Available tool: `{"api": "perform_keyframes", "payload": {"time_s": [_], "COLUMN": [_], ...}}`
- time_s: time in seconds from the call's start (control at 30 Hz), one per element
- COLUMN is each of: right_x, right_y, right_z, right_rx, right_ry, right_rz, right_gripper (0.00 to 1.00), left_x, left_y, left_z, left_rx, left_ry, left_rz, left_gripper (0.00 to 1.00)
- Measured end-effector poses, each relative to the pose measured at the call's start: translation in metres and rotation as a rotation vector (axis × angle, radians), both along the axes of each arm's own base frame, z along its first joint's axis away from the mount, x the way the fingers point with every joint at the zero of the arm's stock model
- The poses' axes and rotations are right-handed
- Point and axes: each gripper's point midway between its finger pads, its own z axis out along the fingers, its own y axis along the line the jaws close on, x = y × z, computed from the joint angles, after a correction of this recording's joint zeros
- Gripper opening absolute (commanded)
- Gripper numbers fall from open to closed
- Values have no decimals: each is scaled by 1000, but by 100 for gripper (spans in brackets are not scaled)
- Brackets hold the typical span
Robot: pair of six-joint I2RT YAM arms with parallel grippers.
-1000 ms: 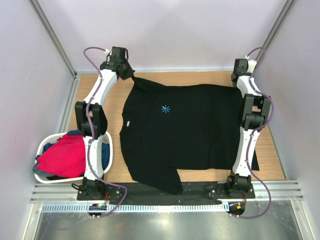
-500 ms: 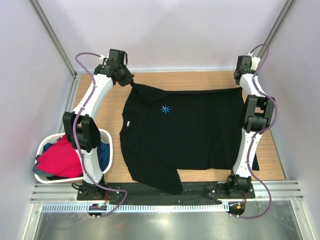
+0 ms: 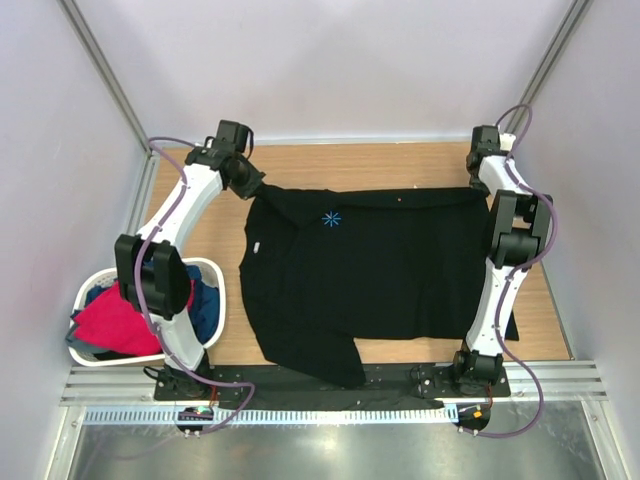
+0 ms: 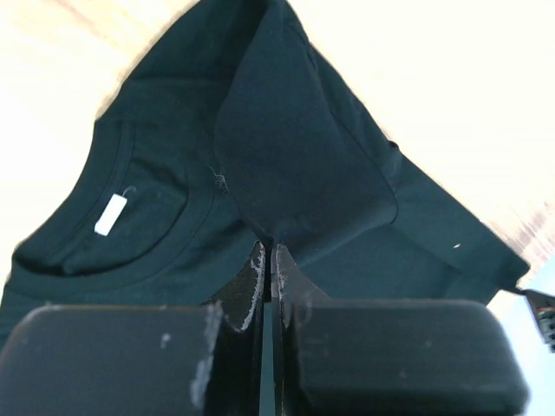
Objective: Fold and stack the t-shirts
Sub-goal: Fold the tshirt
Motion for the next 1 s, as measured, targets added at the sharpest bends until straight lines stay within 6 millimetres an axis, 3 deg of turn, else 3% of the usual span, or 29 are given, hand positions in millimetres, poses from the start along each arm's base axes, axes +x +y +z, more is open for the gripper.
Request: {"api": "perform_keyframes", "payload": {"time_s": [0.17,0.4,0.57,0.73,1.0], "right_x": [-19,-18,-26,-40,-54], "right_y": [1,0,-2,-1,0], "right_z": [4,34,39,23,5], "right_rx": [-1,-9,-20,-13,2], "right_ry": [35,-26,-26,23,71], "right_rz": [-7,-12,-18,-23,-36], "right_gripper": [1,1,1,1,1], "left_x": [-8,-19,-29,-44,-74], "left_y": [1,2,0,0,6], "left_z": [4,19,22,7,-41], "left_rx": [-12,-31,-66,-74,-55], "left_ry": [15,14,25,76,215], "left_rz": [20,31,36,38,62], "left_gripper": [0,0,0,0,0]}}
